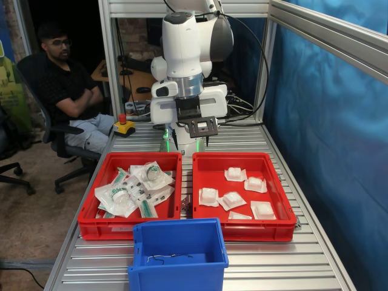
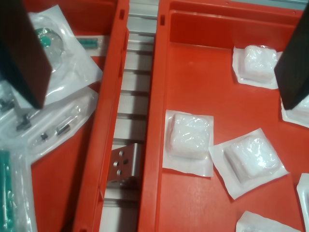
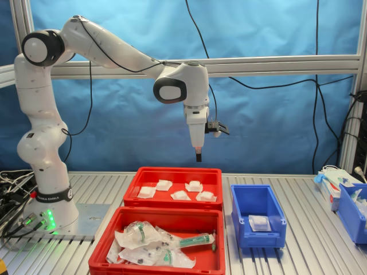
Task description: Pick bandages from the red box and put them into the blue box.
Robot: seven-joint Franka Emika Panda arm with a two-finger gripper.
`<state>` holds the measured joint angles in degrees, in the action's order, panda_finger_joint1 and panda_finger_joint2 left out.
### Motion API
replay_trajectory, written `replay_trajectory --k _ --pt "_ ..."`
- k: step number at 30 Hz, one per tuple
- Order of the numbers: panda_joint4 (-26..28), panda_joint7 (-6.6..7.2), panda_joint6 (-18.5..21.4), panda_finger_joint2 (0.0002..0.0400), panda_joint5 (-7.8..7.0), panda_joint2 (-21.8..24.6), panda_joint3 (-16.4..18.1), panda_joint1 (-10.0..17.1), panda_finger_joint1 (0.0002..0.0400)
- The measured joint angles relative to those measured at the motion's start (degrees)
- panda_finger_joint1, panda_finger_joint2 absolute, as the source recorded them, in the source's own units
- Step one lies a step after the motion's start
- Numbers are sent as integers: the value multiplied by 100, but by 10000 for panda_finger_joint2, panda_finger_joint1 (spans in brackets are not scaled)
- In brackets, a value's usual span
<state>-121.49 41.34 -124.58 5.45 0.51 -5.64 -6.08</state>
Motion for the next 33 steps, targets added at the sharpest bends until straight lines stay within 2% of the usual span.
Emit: replay_trajectory --k 26,33 --pt "0 0 0 400 0 0 0 -13 400" --pt "-2 0 0 400 0 0 8 -185 400"
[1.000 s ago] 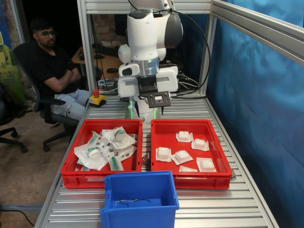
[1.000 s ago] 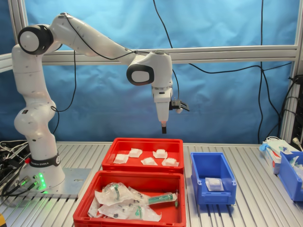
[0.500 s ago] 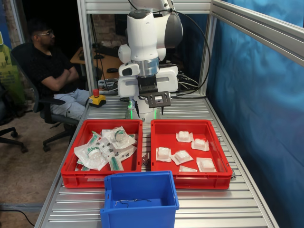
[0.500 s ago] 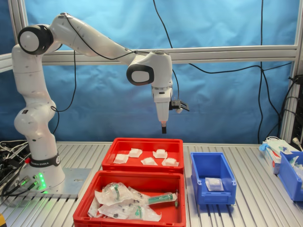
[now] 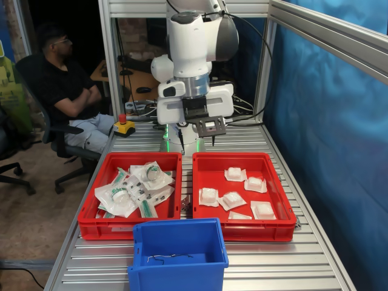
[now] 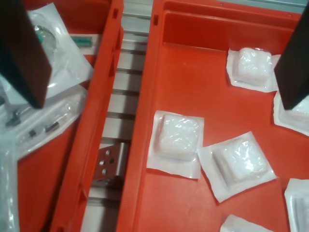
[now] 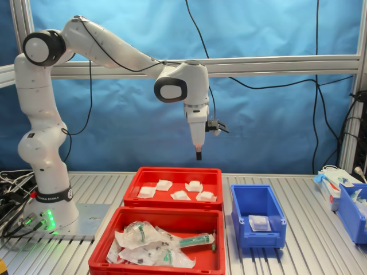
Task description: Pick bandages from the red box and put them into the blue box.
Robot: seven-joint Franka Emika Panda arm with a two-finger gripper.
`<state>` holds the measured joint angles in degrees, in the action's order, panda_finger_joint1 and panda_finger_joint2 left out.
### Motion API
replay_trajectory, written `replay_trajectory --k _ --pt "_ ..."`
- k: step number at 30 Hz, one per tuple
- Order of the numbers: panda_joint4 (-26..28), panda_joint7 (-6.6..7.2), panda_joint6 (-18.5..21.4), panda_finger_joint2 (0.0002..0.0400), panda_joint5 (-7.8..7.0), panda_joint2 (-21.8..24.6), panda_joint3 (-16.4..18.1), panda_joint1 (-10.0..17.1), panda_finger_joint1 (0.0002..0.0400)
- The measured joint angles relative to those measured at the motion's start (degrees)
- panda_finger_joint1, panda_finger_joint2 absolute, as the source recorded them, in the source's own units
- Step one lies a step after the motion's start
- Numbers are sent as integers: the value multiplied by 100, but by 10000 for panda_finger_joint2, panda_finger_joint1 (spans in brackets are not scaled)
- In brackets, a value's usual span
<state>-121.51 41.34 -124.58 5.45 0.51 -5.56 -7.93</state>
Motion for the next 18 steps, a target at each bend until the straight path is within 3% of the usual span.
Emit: replay_trajectory --k 18 --pt "-299 0 -20 400 0 -17 81 -646 400"
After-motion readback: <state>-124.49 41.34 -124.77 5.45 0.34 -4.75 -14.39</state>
